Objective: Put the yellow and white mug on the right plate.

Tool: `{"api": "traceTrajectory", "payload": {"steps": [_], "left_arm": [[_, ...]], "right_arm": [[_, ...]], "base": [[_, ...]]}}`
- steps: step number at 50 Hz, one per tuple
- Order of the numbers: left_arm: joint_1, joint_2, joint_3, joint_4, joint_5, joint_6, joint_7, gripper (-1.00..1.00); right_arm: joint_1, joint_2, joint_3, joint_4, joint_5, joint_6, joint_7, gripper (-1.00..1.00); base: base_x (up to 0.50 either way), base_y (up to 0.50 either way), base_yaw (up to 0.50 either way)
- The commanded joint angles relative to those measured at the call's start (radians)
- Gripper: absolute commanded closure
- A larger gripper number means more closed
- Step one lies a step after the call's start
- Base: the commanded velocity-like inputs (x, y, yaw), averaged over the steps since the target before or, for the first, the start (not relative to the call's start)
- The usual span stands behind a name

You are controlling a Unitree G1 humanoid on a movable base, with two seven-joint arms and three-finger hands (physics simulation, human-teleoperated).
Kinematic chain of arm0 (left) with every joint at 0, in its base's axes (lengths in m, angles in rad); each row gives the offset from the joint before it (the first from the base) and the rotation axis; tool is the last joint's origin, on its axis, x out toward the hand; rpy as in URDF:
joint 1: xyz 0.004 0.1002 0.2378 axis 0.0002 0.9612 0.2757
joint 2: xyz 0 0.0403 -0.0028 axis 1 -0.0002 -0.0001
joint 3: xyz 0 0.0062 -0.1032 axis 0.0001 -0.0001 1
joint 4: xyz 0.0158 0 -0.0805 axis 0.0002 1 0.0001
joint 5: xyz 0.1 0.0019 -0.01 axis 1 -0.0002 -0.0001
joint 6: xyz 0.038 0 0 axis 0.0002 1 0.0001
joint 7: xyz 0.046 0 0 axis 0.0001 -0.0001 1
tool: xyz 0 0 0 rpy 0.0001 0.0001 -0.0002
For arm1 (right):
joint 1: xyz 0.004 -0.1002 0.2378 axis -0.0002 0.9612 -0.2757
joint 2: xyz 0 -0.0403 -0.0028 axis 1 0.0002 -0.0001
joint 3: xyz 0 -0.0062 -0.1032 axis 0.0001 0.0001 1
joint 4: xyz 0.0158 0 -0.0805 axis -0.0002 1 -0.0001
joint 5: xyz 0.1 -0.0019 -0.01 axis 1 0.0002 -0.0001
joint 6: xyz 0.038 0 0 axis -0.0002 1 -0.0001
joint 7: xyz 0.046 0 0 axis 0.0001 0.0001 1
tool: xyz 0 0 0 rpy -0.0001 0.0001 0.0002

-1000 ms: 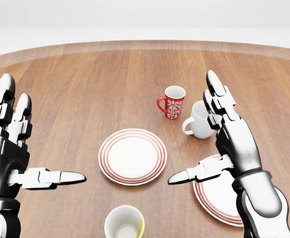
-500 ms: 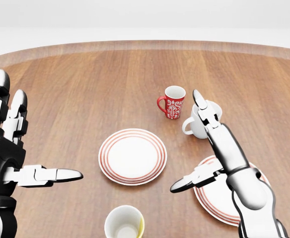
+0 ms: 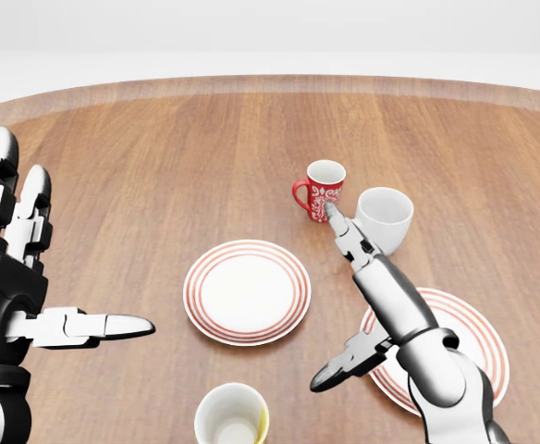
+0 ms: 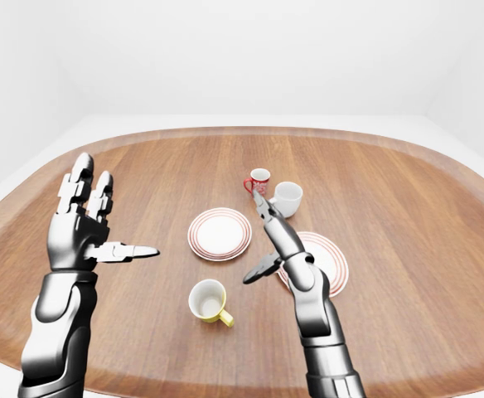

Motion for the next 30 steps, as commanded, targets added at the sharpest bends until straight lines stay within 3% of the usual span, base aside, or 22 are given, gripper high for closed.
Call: {"api": "traceTrajectory", "payload": {"steps": [1, 3, 10, 16, 20, 30], "left_arm": [[-0.001, 0.000, -0.002, 0.000, 0.001, 0.000, -0.002, -0.98], [-0.003, 0.001, 0.000, 0.003, 0.001, 0.000, -0.001, -0.98], [-0.007, 0.003, 0.003, 0.007, -0.002, 0.000, 0.000, -0.98], [-0.007, 0.004, 0.005, 0.008, -0.003, 0.000, 0.000, -0.98], [-0.007, 0.004, 0.004, 0.003, -0.004, 0.000, -0.001, -0.98], [-0.008, 0.007, 0.012, -0.012, -0.010, 0.000, -0.001, -0.98]], "right_arm": [[-0.007, 0.012, 0.021, 0.025, -0.054, -0.021, 0.024, -1.00], [-0.019, 0.011, 0.021, 0.019, -0.062, -0.009, 0.037, -1.00], [-0.038, 0.013, 0.030, 0.051, -0.085, -0.028, 0.038, -1.00], [-0.035, 0.025, 0.042, 0.028, -0.105, -0.013, 0.049, -1.00], [-0.041, 0.027, 0.049, 0.046, -0.117, -0.026, 0.041, -1.00], [-0.050, 0.042, 0.069, 0.019, -0.168, -0.008, 0.055, -1.00]], "base": [[0.00, 0.00, 0.00], [0.00, 0.00, 0.00], [0.00, 0.00, 0.00], [0.00, 0.00, 0.00], [0.00, 0.00, 0.00], [0.00, 0.00, 0.00]]}}
